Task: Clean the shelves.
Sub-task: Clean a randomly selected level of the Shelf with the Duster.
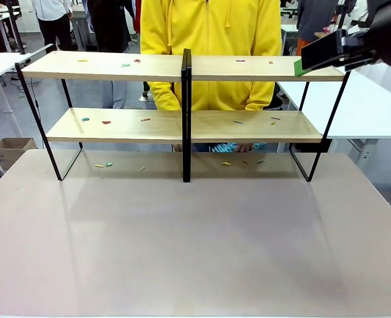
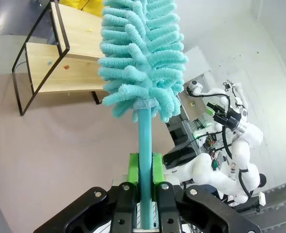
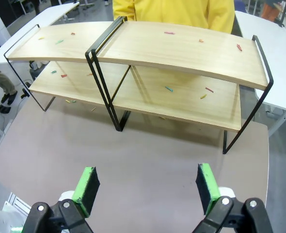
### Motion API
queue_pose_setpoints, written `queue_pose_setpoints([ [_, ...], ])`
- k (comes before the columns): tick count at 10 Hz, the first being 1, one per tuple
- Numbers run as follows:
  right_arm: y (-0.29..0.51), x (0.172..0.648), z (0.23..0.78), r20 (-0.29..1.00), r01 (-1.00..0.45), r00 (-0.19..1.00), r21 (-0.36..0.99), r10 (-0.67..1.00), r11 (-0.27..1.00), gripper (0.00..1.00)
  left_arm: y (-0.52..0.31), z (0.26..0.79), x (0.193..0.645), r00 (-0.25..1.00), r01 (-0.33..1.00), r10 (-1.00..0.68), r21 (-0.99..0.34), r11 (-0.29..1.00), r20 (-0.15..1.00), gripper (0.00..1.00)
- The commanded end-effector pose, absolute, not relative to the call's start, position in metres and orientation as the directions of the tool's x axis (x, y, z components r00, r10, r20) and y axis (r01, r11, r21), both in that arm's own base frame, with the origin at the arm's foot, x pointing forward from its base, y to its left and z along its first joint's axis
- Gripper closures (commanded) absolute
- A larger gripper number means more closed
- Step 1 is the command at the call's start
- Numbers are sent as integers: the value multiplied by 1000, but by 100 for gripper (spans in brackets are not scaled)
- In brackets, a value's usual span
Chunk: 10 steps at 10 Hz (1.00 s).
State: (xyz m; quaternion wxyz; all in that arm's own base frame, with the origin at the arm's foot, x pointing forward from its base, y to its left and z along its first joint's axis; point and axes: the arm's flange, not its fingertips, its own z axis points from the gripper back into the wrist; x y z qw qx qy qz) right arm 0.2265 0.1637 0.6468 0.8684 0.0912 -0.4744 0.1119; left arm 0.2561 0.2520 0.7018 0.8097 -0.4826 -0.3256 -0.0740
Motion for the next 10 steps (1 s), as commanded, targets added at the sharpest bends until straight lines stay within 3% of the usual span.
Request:
queue_pose_setpoints([
  [1,164,226,647,846,-278,523,55,103,959,0,251,704,252,783,431,192,-738,519,592,100],
  [5,164,226,647,846,-278,523,55,103,959,0,251,704,252,783,431,192,-738,519,592,100],
  [6,164,226,647,846,-278,523,55,103,959,0,252,702,256,777,434,194,-733,523,599,88],
  [8,164,226,647,846,-278,523,55,103,959,0,207,715,248,805,219,318,-749,625,501,88],
  [10,164,226,647,846,-278,523,55,103,959,0,147,716,224,830,188,284,-720,668,481,88],
])
